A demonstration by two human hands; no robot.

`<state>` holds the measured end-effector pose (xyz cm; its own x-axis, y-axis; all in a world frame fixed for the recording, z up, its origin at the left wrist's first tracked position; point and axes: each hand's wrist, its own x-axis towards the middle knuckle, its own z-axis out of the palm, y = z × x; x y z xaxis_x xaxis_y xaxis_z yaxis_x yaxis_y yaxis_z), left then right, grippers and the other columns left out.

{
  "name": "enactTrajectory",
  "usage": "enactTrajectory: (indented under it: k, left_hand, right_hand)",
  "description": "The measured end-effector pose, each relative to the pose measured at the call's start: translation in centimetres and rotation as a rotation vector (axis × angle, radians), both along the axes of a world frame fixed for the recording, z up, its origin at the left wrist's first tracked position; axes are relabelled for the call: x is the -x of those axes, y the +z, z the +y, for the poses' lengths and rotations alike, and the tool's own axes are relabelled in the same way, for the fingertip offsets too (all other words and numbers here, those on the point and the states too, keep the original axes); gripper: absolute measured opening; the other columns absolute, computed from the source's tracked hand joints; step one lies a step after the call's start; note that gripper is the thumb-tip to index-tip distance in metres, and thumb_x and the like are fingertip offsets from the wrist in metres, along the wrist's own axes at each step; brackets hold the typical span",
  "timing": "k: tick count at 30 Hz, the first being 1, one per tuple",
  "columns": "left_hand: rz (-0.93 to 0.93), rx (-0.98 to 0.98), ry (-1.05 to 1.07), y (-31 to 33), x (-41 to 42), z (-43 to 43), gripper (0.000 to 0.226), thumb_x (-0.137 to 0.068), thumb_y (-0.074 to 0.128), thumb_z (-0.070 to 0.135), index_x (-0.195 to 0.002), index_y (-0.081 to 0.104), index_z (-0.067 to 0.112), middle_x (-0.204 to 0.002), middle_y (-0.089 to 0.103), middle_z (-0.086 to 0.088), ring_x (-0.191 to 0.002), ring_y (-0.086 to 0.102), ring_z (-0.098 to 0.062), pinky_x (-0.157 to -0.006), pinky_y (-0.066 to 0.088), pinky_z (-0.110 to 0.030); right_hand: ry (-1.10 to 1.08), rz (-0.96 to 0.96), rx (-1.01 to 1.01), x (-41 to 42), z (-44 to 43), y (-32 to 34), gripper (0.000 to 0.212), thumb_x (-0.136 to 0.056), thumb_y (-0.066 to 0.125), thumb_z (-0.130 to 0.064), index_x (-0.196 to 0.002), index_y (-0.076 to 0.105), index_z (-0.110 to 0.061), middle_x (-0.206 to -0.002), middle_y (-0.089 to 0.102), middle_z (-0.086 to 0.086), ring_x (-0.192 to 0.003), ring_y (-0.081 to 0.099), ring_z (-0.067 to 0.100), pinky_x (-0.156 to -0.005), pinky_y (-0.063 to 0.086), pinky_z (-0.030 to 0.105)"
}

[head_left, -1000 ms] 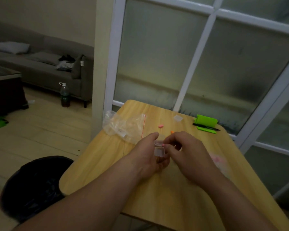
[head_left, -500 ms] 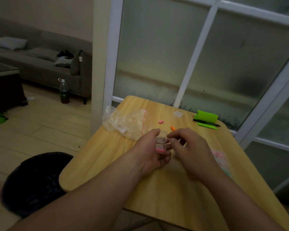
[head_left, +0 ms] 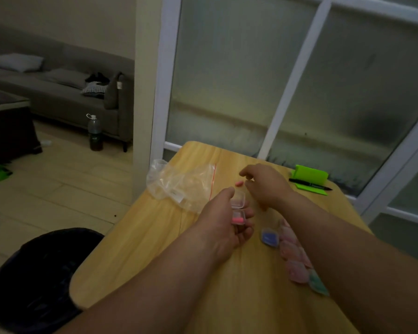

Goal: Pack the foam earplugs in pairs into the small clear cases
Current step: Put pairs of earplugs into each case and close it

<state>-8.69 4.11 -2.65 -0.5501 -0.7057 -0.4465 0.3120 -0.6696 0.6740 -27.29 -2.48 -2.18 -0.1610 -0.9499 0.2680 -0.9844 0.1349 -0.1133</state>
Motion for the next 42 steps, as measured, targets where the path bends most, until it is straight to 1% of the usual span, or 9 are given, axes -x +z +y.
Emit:
enactTrajectory:
  k: [4,9,14,23,29,31,33,38,42]
  left_hand:
    - [-0.003,0.005,0.003,-0.2,0.0,-0.3,0.042,-0.106,0.043,0.049,-0.102,0.066,0.013,-0.075,0.062,-0.005,-0.058,0.052,-0.015,-0.055,0.044,-0.026]
    - [-0.01,0.009,0.01,-0.3,0.0,-0.2,0.043,-0.105,0.045,0.05,-0.106,0.067,0.013,-0.075,0.063,-0.006,-0.057,0.054,-0.015,-0.053,0.046,-0.025]
    - [-0.024,0.023,0.007,-0.1,-0.1,0.0,0.045,-0.105,0.045,0.049,-0.109,0.068,0.011,-0.076,0.065,-0.006,-0.058,0.053,-0.016,-0.054,0.045,-0.026]
    - [-0.015,0.036,-0.064,1.3,-0.9,1.9,0.044,-0.106,0.042,0.05,-0.11,0.063,0.012,-0.075,0.064,-0.006,-0.058,0.052,-0.016,-0.056,0.045,-0.026]
    - [0.029,0.053,-0.124,1.2,-1.0,4.4,0.053,-0.106,0.042,0.05,-0.132,0.062,0.008,-0.086,0.066,-0.008,-0.061,0.056,-0.017,-0.06,0.046,-0.029]
    - [0.058,0.048,-0.155,1.2,-1.0,5.4,0.051,-0.108,0.039,0.048,-0.131,0.063,0.008,-0.071,0.065,-0.003,-0.053,0.056,-0.013,-0.059,0.045,-0.029]
    - [0.087,0.045,-0.18,1.2,-0.9,6.0,0.047,-0.109,0.036,0.046,-0.118,0.065,0.01,-0.057,0.058,0.001,-0.045,0.05,-0.009,-0.06,0.043,-0.029]
    - [0.114,0.035,-0.207,1.4,-1.2,6.2,0.044,-0.11,0.036,0.045,-0.111,0.06,0.009,-0.054,0.06,0.0,-0.04,0.051,-0.009,-0.061,0.046,-0.029]
    - [0.096,0.042,-0.2,1.4,-1.3,5.9,0.044,-0.111,0.036,0.044,-0.12,0.061,0.008,-0.052,0.06,0.0,-0.039,0.049,-0.008,-0.058,0.047,-0.027]
  right_hand:
    - [0.0,0.153,-0.114,0.0,-2.1,-0.5,0.033,-0.101,0.061,-0.03,-0.132,0.068,-0.037,-0.129,0.069,-0.006,-0.12,0.063,0.022,-0.098,0.052,0.043]
    - [-0.028,0.214,-0.119,0.1,-2.7,-1.0,0.016,-0.098,0.061,-0.028,-0.104,0.074,-0.034,-0.11,0.073,-0.006,-0.106,0.065,0.023,-0.087,0.05,0.038]
    - [-0.05,0.101,-0.026,0.1,-1.7,-0.7,0.012,-0.099,0.063,-0.034,-0.103,0.074,-0.031,-0.106,0.074,-0.004,-0.103,0.067,0.025,-0.09,0.052,0.041]
    - [-0.035,-0.144,0.161,-1.5,8.2,1.1,0.009,-0.097,0.071,-0.037,-0.099,0.068,-0.029,-0.089,0.071,-0.009,-0.085,0.067,0.015,-0.074,0.057,0.04]
    - [0.007,-0.393,0.354,-6.2,17.1,2.1,0.002,-0.096,0.073,-0.03,-0.095,0.071,-0.03,-0.086,0.069,-0.015,-0.084,0.063,-0.001,-0.072,0.05,0.022]
    - [0.04,-0.387,0.339,-7.3,18.2,1.7,0.003,-0.095,0.073,-0.031,-0.094,0.071,-0.033,-0.089,0.067,-0.015,-0.087,0.062,0.001,-0.074,0.05,0.023]
    - [0.06,-0.31,0.295,-7.7,18.6,1.1,0.004,-0.094,0.074,-0.033,-0.094,0.071,-0.035,-0.091,0.063,-0.016,-0.09,0.059,0.002,-0.078,0.051,0.028]
    - [0.045,-0.238,0.234,-7.5,18.9,0.9,0.007,-0.093,0.073,-0.032,-0.098,0.075,-0.035,-0.093,0.057,-0.016,-0.091,0.056,0.006,-0.082,0.053,0.038]
    - [0.069,-0.256,0.217,-7.6,18.6,0.7,0.013,-0.091,0.071,-0.03,-0.101,0.075,-0.037,-0.094,0.057,-0.016,-0.092,0.057,0.007,-0.084,0.053,0.04]
